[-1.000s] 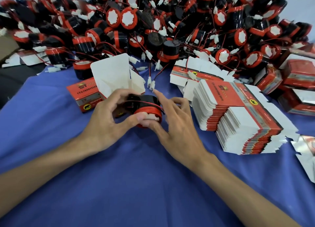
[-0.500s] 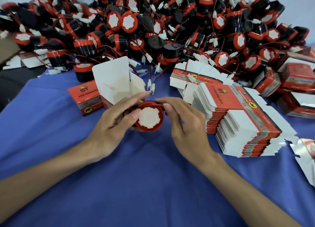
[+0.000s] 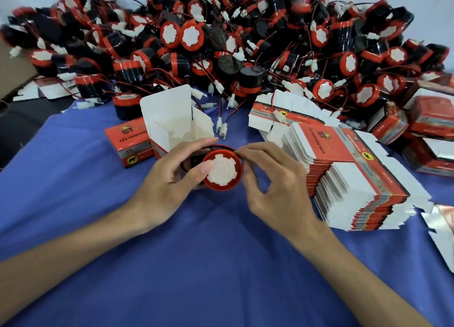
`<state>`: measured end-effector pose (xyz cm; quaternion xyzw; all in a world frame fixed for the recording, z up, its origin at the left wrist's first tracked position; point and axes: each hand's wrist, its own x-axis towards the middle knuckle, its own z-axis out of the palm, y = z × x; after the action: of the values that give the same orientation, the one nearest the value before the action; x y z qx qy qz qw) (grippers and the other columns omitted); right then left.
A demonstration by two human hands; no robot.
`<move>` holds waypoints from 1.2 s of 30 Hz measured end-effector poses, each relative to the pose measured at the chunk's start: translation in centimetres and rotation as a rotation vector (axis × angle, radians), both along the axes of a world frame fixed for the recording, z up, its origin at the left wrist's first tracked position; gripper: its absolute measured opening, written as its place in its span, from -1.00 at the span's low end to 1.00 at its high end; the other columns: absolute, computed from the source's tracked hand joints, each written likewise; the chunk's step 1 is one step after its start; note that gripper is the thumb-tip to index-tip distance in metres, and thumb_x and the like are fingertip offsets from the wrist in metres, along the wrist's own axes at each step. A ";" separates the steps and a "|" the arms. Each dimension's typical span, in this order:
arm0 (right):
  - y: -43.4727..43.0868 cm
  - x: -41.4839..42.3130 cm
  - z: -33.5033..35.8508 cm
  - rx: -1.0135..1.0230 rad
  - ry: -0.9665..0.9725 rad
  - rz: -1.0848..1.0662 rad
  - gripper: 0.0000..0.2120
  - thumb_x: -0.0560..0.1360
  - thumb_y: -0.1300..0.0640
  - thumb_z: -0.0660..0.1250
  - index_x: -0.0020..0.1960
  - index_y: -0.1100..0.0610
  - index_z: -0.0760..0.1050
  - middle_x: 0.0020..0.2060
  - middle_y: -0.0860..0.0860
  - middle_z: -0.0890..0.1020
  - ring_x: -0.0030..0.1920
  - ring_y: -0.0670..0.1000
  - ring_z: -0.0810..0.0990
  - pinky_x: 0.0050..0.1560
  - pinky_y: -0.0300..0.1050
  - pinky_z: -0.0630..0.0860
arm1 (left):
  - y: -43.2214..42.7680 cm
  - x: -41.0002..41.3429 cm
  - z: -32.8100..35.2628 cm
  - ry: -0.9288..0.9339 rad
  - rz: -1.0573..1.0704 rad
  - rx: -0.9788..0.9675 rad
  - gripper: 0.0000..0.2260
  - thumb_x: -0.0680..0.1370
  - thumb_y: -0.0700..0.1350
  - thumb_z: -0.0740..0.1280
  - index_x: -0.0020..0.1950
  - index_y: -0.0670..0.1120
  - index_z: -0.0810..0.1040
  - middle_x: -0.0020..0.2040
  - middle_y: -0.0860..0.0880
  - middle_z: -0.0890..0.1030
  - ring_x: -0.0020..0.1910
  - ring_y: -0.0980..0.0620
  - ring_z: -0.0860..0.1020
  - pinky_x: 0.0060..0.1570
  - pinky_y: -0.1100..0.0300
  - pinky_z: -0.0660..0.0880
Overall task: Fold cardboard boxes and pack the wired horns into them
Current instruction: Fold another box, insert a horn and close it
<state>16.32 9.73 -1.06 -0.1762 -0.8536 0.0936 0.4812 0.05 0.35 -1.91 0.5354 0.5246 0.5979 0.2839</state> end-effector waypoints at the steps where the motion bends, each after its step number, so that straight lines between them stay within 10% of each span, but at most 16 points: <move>1: -0.1 0.1 0.2 0.009 -0.020 -0.004 -0.77 0.46 0.23 0.29 0.02 0.33 0.62 -0.06 0.15 0.66 -0.09 0.14 0.63 -0.05 0.00 0.57 | 0.1 0.0 0.0 0.004 0.018 -0.002 -0.71 0.51 0.02 0.34 0.23 0.20 0.51 0.16 0.16 0.58 0.21 0.17 0.54 -0.08 0.31 0.58; 8: -1.9 0.0 0.7 0.028 -0.300 -0.153 -0.38 0.39 -0.16 0.47 0.32 0.17 0.51 0.00 0.10 0.63 -0.06 0.15 0.60 -0.20 0.08 0.61 | 0.0 0.2 0.1 -0.025 0.077 -0.005 -0.77 0.50 0.00 0.34 0.16 0.17 0.53 0.08 0.24 0.59 0.11 0.23 0.57 -0.21 0.32 0.59; 15: -2.6 -0.2 0.6 0.035 -0.288 -0.175 -0.39 0.43 -0.17 0.43 0.36 0.12 0.47 0.15 0.16 0.58 -0.03 0.15 0.61 -0.26 0.08 0.62 | -0.1 0.4 0.3 -0.028 0.094 0.050 -0.89 0.43 0.16 0.36 -0.07 0.36 0.53 -0.05 0.25 0.62 -0.04 0.24 0.61 -0.29 0.30 0.59; 23: -2.0 -0.6 0.5 -0.036 -0.215 -0.073 -0.51 0.40 0.00 0.47 0.27 0.17 0.53 0.02 0.03 0.66 -0.14 0.08 0.58 -0.06 -0.04 0.55 | -0.3 0.4 0.3 0.309 0.235 0.178 -0.75 0.47 0.19 0.34 0.10 0.22 0.42 0.08 0.32 0.54 0.08 0.31 0.54 -0.08 0.41 0.50; 28: -1.2 -0.8 2.8 -0.460 -0.048 0.118 -0.54 0.35 0.00 0.48 0.22 0.06 0.52 -0.16 -0.18 0.62 -0.19 -0.11 0.58 -0.03 -0.34 0.51 | 0.2 -1.5 0.7 0.660 0.615 0.553 -0.70 0.57 0.05 0.27 0.15 -0.13 0.40 0.25 -0.13 0.20 0.40 0.08 0.24 0.18 0.19 0.42; 31: -0.5 -2.1 4.9 -0.735 0.032 0.351 -0.65 0.44 0.05 0.39 0.21 0.06 0.50 -0.07 -0.01 0.68 -0.03 -0.02 0.65 0.06 -0.17 0.57 | 1.1 -2.7 0.7 0.736 0.703 0.338 -0.68 0.52 -0.02 0.38 0.17 -0.16 0.45 0.32 -0.24 0.19 0.42 0.01 0.16 0.35 0.22 0.27; 34: -0.4 -4.5 6.0 -0.910 0.086 0.543 -0.73 0.53 0.12 0.31 0.20 0.19 0.49 0.02 0.27 0.61 0.09 0.18 0.60 0.15 0.15 0.55 | 1.5 -3.1 0.1 0.622 0.571 0.149 -0.81 0.49 -0.07 0.40 0.03 -0.04 0.44 0.06 0.12 0.46 -0.02 0.33 0.39 0.01 0.36 0.38; 36: -0.1 -5.9 6.4 -0.946 0.066 0.569 -0.75 0.55 0.18 0.33 0.22 0.16 0.49 0.00 0.18 0.65 0.05 0.06 0.64 0.13 0.00 0.58 | 1.5 -3.2 -0.1 0.543 0.469 0.088 -0.83 0.50 -0.08 0.32 0.00 0.05 0.35 -0.18 0.15 0.50 -0.20 0.26 0.47 -0.22 0.35 0.39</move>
<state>10.44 9.59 5.30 -0.1325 -0.7169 0.5985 0.3320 -3.17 1.82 -2.03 0.5515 0.6631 0.5049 -0.0342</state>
